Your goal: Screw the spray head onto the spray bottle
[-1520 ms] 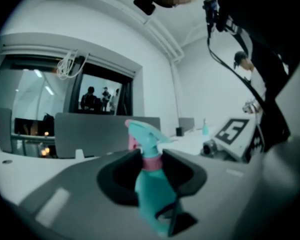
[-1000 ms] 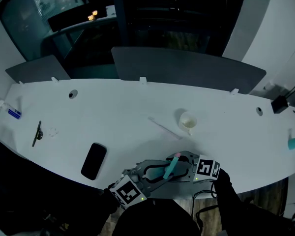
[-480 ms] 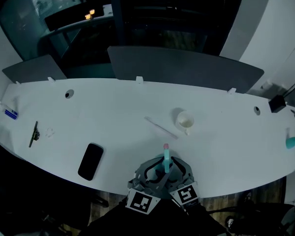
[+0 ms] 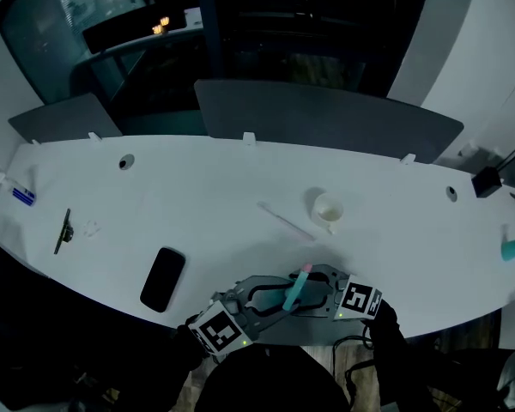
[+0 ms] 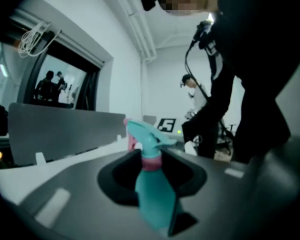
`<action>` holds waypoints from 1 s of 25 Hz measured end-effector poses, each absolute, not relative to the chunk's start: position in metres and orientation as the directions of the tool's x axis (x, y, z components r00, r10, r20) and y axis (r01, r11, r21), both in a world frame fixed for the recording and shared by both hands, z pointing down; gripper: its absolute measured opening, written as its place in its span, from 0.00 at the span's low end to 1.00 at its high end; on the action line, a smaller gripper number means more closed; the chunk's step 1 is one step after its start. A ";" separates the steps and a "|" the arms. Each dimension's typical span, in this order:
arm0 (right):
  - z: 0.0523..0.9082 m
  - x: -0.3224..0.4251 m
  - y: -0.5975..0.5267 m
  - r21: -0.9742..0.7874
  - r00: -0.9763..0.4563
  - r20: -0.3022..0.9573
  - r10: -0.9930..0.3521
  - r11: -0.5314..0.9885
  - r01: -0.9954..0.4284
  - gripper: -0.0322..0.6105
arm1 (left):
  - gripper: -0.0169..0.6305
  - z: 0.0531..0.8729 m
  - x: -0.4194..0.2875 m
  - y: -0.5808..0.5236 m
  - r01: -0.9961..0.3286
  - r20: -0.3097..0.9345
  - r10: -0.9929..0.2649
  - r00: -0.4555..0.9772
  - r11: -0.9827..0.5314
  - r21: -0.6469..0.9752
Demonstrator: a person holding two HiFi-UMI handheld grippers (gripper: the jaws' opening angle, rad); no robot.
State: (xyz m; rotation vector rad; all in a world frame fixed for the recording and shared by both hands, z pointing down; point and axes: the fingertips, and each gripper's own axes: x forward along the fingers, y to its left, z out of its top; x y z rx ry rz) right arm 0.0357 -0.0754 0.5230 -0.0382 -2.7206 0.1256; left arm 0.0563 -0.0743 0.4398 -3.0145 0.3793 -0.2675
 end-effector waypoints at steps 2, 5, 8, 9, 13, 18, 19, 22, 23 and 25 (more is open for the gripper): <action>0.524 0.037 -0.079 -0.157 -0.913 0.407 0.014 0.986 -0.055 0.55 | 0.23 0.439 0.053 -0.078 -0.275 0.153 -0.289 0.945 -0.955 -0.107; 0.517 0.055 -0.092 -0.183 -0.902 0.338 -0.270 0.921 -0.345 0.59 | 0.23 0.432 0.050 -0.089 -0.441 0.092 -0.449 0.889 -0.892 -0.099; 0.507 0.059 -0.093 -0.194 -0.823 0.269 -0.500 0.809 -0.555 0.59 | 0.23 0.432 0.051 -0.096 -0.586 0.053 -0.593 0.803 -0.803 -0.108; 0.507 0.054 -0.091 -0.164 -0.799 0.276 -0.535 0.793 -0.587 0.59 | 0.23 0.432 0.052 -0.097 -0.623 0.044 -0.630 0.775 -0.774 -0.108; 0.513 0.043 -0.097 -0.070 -0.670 0.326 -0.667 0.689 -0.721 0.59 | 0.23 0.430 0.058 -0.100 -0.695 0.010 -0.698 0.716 -0.714 -0.085; 0.524 0.043 -0.095 -0.029 -0.789 0.333 -0.516 0.831 -0.555 0.58 | 0.23 0.427 0.058 -0.096 -0.621 -0.009 -0.622 0.783 -0.780 -0.084; 0.523 0.042 -0.092 -0.023 -0.829 0.330 -0.452 0.874 -0.485 0.58 | 0.23 0.427 0.058 -0.093 -0.581 -0.004 -0.583 0.813 -0.809 -0.086; 0.518 0.035 -0.081 -0.030 -0.913 0.341 -0.225 0.968 -0.250 0.58 | 0.23 0.427 0.057 -0.082 -0.429 0.025 -0.432 0.901 -0.899 -0.089; 0.519 0.034 -0.077 -0.033 -0.924 0.353 -0.149 0.985 -0.172 0.58 | 0.23 0.429 0.056 -0.079 -0.375 0.050 -0.380 0.924 -0.923 -0.088; 0.522 0.034 -0.073 -0.043 -0.924 0.382 -0.026 0.998 -0.046 0.58 | 0.23 0.438 0.055 -0.073 -0.284 0.116 -0.293 0.949 -0.955 -0.089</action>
